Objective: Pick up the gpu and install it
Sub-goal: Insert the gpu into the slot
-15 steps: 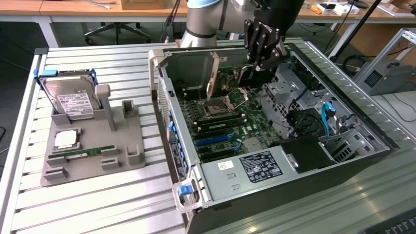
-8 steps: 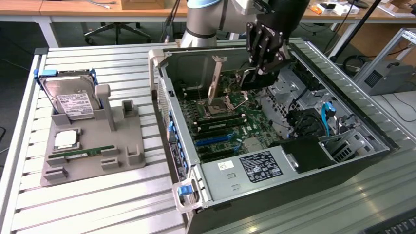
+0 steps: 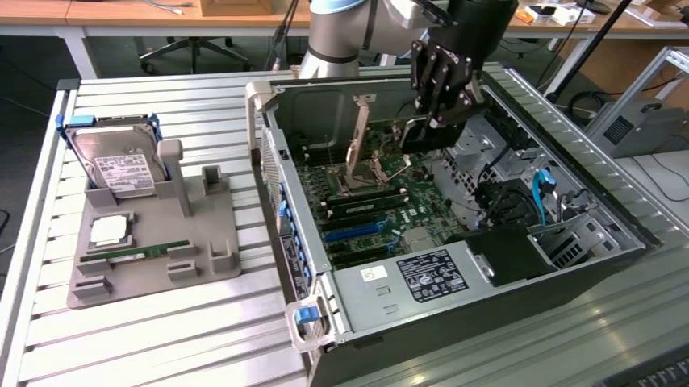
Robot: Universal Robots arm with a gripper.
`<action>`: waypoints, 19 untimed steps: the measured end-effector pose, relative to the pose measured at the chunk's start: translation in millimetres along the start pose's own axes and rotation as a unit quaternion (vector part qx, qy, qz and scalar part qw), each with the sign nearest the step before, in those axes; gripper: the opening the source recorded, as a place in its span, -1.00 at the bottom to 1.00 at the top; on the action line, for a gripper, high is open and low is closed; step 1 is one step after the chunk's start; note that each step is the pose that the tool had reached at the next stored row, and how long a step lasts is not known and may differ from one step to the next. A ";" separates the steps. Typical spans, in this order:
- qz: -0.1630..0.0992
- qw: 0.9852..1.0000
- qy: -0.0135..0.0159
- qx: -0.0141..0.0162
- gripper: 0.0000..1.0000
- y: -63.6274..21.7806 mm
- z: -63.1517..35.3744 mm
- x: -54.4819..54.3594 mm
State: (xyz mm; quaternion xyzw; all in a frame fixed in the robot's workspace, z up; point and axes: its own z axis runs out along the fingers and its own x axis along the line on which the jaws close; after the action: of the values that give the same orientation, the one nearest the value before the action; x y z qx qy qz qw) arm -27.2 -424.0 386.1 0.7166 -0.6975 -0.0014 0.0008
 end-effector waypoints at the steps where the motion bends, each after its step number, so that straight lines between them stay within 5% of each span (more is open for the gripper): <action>1: 0.002 1.000 0.000 0.000 -0.45 0.0 0.2 0.2; 5: 0.004 1.000 -0.002 0.000 -0.45 0.7 0.6 0.8; 8: 0.005 1.000 -0.008 0.000 -0.45 2.0 1.0 1.1; 19: 0.031 0.999 -0.009 0.001 -0.45 2.6 3.0 1.4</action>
State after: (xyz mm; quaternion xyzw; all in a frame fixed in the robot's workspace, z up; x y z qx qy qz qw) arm -29.8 -425.4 383.1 0.6948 -0.7192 -0.0073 -0.0058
